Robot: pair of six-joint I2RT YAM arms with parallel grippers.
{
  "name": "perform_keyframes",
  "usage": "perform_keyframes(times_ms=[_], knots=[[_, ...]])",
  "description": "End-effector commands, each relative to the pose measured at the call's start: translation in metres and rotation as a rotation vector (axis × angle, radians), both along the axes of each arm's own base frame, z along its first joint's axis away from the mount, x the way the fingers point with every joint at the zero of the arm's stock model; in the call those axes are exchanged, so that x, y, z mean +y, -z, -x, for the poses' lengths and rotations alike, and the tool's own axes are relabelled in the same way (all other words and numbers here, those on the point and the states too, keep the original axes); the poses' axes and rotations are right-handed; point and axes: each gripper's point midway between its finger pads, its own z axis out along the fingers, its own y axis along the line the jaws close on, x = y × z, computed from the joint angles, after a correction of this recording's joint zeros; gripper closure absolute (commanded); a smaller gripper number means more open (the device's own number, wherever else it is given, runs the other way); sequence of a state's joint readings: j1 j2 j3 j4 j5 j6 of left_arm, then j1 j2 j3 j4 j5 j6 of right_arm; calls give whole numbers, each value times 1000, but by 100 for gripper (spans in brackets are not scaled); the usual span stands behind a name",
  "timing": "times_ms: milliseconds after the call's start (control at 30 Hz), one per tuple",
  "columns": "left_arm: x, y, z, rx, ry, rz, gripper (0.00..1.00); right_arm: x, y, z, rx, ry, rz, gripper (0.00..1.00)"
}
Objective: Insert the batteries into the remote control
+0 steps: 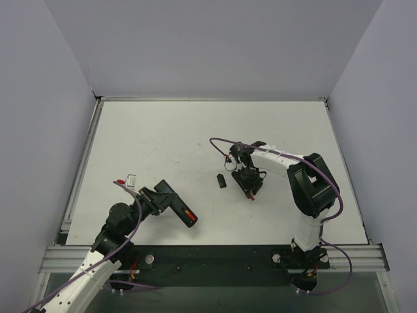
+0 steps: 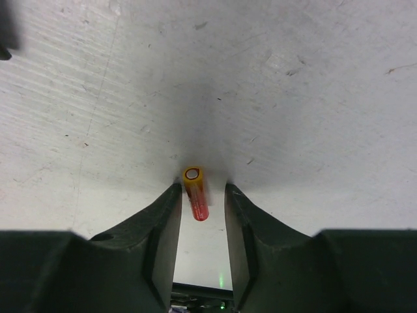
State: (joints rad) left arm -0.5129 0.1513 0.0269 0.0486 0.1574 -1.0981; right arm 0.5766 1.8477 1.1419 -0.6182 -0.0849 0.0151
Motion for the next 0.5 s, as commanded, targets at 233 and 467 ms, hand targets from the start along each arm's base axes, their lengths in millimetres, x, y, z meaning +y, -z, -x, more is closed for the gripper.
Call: perform_keyframes(times_ms=[233, 467], knots=[[0, -31, -1, -74, 0, 61, 100, 12, 4, -11, -55, -22, -18, 61], [0, -31, -1, -73, 0, 62, 100, 18, 6, -12, -48, -42, -22, 66]])
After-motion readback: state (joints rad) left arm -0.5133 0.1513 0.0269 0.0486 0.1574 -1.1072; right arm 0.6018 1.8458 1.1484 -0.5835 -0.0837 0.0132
